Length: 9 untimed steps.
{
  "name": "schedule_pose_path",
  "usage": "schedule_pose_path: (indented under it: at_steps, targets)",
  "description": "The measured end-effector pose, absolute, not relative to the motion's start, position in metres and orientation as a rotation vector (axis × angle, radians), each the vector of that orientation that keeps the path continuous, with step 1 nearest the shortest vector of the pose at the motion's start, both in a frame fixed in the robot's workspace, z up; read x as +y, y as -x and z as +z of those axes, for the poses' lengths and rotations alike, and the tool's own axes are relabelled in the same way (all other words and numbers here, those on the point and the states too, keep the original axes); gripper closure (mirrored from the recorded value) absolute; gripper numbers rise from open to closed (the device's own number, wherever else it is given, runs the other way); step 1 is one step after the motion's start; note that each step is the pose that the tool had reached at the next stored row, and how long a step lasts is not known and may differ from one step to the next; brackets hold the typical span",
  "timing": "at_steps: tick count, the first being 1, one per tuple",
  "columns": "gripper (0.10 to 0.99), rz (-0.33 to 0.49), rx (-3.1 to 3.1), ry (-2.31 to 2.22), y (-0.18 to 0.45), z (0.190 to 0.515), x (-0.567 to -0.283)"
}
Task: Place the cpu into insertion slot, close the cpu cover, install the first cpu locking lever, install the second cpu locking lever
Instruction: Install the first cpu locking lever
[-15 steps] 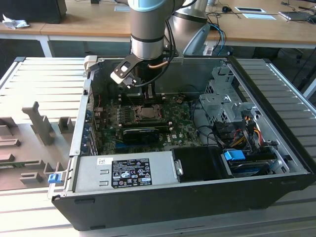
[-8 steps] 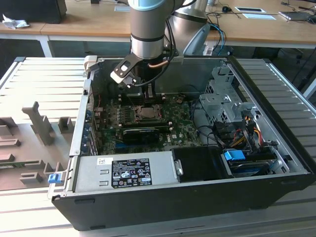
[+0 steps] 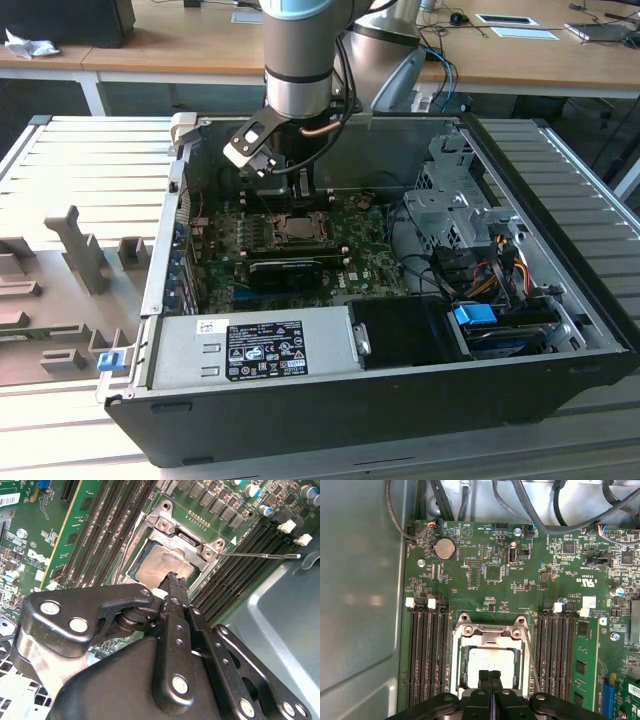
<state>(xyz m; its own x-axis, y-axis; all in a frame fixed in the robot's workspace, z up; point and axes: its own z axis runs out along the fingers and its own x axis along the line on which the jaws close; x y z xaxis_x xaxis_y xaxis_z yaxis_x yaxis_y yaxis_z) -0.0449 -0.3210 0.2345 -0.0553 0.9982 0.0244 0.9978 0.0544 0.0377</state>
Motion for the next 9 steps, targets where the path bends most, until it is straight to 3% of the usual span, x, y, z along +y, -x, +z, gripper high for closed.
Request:
schedule_pose_path:
  at_steps: [9]
  targets:
    - [0.98,0.069,2.275,-2.153,0.045,0.246,-0.321]
